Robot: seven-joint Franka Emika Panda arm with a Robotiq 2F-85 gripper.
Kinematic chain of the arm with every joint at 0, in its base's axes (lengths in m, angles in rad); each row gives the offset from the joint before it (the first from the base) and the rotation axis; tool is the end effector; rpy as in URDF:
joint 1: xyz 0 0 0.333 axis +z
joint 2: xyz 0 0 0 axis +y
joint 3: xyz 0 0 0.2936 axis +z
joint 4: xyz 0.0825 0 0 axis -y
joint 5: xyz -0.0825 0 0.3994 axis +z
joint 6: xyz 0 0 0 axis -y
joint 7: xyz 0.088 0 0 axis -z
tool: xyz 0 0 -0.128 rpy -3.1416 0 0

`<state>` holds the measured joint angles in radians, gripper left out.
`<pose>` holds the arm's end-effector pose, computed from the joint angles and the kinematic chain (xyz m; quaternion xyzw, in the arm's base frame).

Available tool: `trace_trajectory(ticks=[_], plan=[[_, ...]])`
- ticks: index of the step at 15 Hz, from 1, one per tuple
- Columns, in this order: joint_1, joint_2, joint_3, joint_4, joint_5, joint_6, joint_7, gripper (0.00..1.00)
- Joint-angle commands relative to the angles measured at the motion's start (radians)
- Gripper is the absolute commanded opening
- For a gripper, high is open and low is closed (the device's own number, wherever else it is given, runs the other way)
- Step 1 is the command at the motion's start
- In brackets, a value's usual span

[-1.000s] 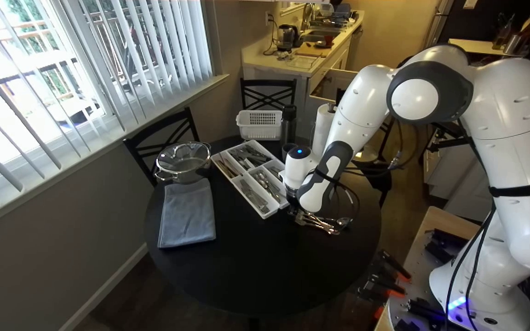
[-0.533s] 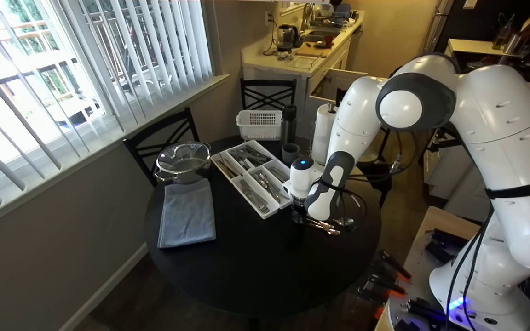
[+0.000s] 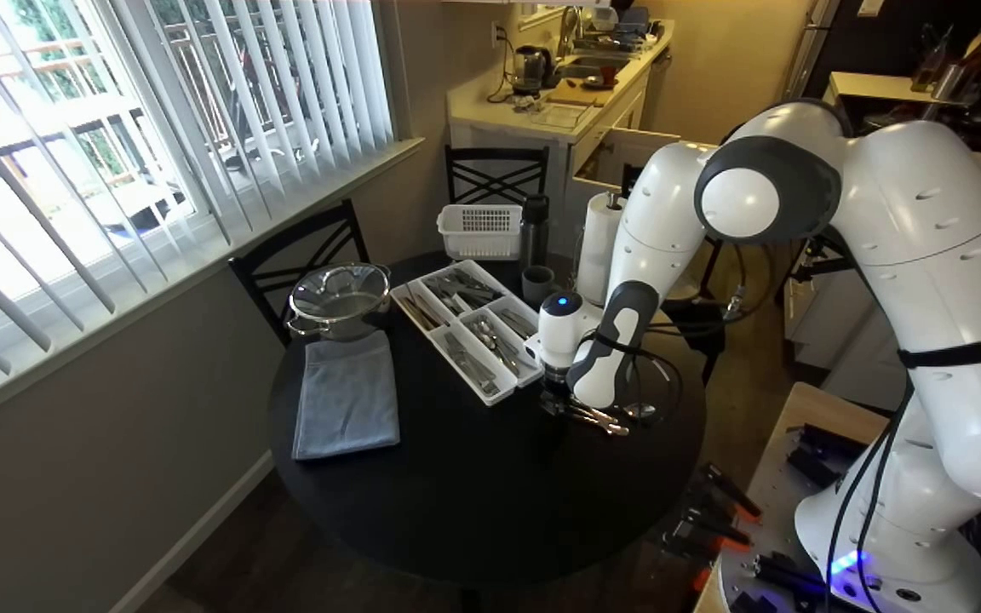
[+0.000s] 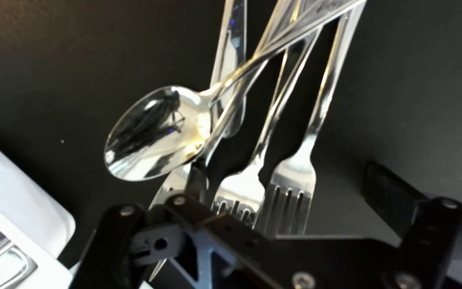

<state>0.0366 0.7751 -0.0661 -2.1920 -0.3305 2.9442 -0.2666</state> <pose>0.4972 -0.0020 -0.0246 0.9567 0.2858 -0.0217 0.0508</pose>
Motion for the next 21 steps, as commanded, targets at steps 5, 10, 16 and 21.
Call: trace_trajectory(ticks=[5,10,16,21], plan=[[-0.012,-0.006,-0.067,-0.079,-0.056,0.080,-0.042,1.00],[0.045,-0.005,-0.135,-0.086,-0.069,0.113,-0.024,1.00],[0.161,-0.013,-0.229,-0.124,-0.080,0.215,-0.018,1.00],[0.064,-0.008,-0.111,-0.118,-0.066,0.231,-0.067,1.00]])
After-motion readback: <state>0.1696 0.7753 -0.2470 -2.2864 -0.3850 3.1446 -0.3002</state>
